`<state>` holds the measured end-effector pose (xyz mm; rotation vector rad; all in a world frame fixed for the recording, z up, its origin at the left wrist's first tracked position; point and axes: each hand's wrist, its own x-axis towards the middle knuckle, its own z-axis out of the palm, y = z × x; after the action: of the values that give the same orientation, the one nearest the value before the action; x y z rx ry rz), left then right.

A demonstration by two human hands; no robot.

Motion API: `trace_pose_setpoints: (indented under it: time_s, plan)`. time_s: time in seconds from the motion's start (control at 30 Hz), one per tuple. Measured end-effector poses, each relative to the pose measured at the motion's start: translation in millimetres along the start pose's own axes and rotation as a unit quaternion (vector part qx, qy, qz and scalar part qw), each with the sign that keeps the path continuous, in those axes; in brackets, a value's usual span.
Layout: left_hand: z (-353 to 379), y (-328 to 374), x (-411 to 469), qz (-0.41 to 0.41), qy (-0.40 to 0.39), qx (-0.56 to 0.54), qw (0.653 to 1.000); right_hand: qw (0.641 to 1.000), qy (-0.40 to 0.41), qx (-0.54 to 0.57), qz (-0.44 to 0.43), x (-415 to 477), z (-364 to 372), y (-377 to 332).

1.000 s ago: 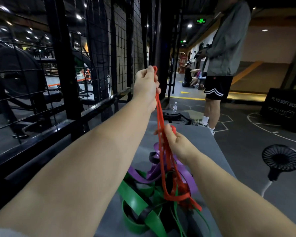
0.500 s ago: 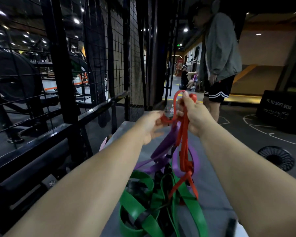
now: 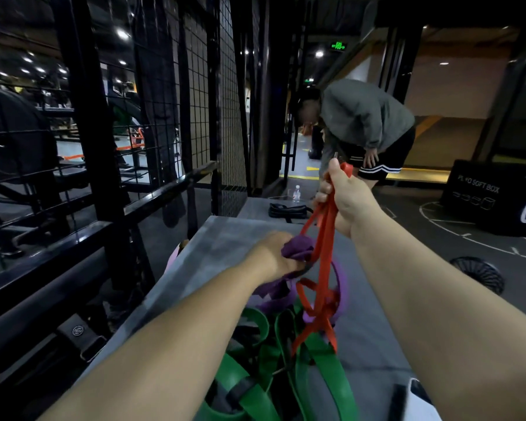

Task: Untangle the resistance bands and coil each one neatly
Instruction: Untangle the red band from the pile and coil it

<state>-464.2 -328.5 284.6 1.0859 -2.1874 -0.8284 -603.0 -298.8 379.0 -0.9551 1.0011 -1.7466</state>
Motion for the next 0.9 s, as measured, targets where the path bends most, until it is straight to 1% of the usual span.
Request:
trace_pose_setpoints:
  time_s: [0.1,0.17,0.23,0.27,0.3,0.37,0.43,0.57,0.67,0.7,0.8,0.83,0.9]
  plan:
    - [-13,-1,0,-0.028,-0.025,-0.084,0.996,0.995,-0.006,-0.1,-0.022,2,-14,6]
    - [-24,-1,4,-0.039,-0.022,-0.086,0.995,0.981,-0.005,-0.191,-0.036,4,-23,13]
    - [-32,2,8,-0.032,-0.008,-0.087,0.996,0.958,0.002,-0.285,-0.023,4,-29,22]
    - [-36,7,10,-0.023,0.004,-0.095,0.995,0.95,0.001,-0.313,-0.01,3,-31,26]
    - [-39,11,12,-0.019,0.024,-0.099,0.995,0.948,-0.001,-0.318,0.003,3,-32,31]
    - [-45,20,16,-0.013,0.055,-0.105,0.993,0.948,-0.005,-0.317,0.01,3,-31,37]
    - [-49,29,20,-0.001,0.057,-0.125,0.991,0.95,-0.002,-0.313,0.001,2,-25,38]
    - [-56,43,26,0.008,0.071,-0.187,0.98,0.981,0.001,-0.194,0.025,1,-21,31]
    - [-67,54,23,0.003,0.113,-0.255,0.96,0.975,0.049,-0.214,0.02,2,-31,24]
    - [-72,55,21,-0.003,0.127,-0.274,0.953,0.978,0.059,-0.199,0.028,2,-36,23]
    - [-85,56,19,-0.004,0.136,-0.281,0.95,0.993,0.05,-0.095,0.056,0,-43,17]
    - [-86,56,19,-0.004,0.133,-0.279,0.951,0.993,0.048,-0.097,0.056,0,-44,16]
    - [-86,57,19,-0.013,0.127,-0.265,0.956,0.989,0.04,-0.136,0.048,-1,-43,16]
